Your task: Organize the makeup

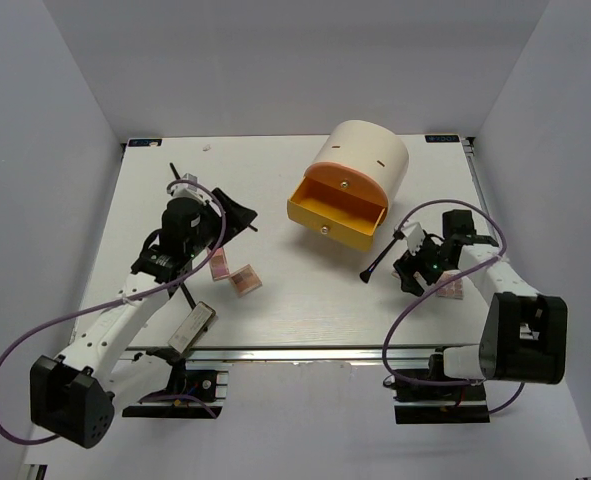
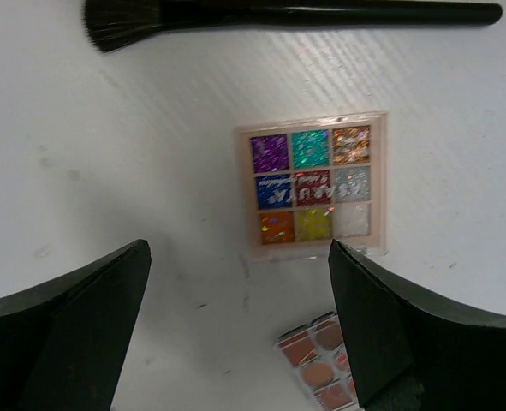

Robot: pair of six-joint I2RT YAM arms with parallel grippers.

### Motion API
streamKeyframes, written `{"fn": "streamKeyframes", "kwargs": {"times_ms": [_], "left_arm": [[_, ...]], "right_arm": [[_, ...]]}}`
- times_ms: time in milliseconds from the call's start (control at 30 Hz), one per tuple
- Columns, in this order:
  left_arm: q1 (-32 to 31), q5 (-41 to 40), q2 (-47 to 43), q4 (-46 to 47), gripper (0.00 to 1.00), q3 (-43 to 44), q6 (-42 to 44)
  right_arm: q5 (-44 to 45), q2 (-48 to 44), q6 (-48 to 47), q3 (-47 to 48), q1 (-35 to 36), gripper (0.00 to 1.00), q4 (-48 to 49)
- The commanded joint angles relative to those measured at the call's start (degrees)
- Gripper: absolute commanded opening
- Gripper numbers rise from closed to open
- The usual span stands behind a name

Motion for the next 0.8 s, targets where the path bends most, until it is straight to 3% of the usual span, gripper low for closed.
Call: {"fn": "streamKeyframes", "kwargs": {"times_ms": [0,300,567,667,700,767], "left_arm": [[0.9,-2.8,-3.0,-8.2,0.90,-0.5,5.6],[1.0,-5.2,-6.6,-10.2,0.92,-5.3,5.6],[1.0,-5.0,-6.3,-14.2,0.96,-4.3,11.4],[1.0,-4.4,-5.8,-15.3,0.96,-4.3,13.8],[1.0,-4.4,-5.5,-15.8,0.96,-4.3,14.5],[1.1,-4.9,-5.2,-17.8,0.96,-4.6,16.8]], "right_arm": [[5.5,3.0,2.1,1.3,1.1,0.89,9.3],[9.7,13.6,2.6,3.4,1.5,0.89,15.5],[9.2,18.5,2.6,5.2,1.6,0.88,16.3],[8.5,20.1,1.6,5.9,1.6,0.74,13.3],[8.5,20.4,1.4,6.5,1.6,0.58,12.4],[8.4,20.1,0.9,6.2,1.4,0.39,9.8]]}}
